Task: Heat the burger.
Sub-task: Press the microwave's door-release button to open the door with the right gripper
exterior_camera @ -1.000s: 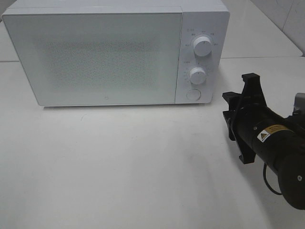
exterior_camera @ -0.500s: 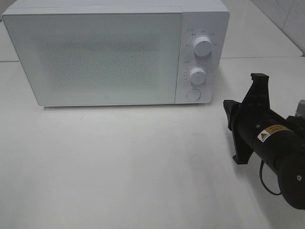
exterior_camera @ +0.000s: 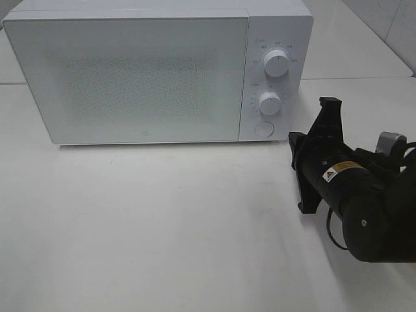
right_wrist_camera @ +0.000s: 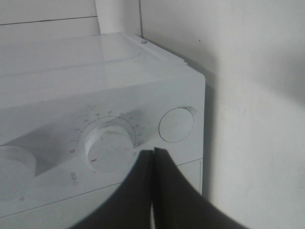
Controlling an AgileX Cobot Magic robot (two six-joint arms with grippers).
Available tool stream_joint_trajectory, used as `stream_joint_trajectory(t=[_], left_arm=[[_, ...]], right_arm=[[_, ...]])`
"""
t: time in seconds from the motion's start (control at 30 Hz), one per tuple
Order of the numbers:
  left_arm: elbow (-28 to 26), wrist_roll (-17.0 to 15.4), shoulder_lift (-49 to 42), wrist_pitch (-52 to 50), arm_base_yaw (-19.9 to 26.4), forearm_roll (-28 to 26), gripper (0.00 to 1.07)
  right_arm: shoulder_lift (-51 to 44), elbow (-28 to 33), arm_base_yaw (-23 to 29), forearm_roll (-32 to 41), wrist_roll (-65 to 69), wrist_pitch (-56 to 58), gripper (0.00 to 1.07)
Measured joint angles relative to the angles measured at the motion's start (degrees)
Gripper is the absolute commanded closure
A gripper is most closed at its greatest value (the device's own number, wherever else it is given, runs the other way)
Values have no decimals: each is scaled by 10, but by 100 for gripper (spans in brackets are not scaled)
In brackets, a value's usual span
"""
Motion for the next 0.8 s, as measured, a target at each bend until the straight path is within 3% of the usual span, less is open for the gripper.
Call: stream_joint_trajectory(t=[0.57, 0.8], left_arm=[[0, 0, 0, 0, 0, 0, 9], [0, 0, 0, 0, 0, 0, 9]], right_arm=[[83, -136, -5, 29, -60, 85, 107], [93, -166, -27, 38, -88, 128, 107]])
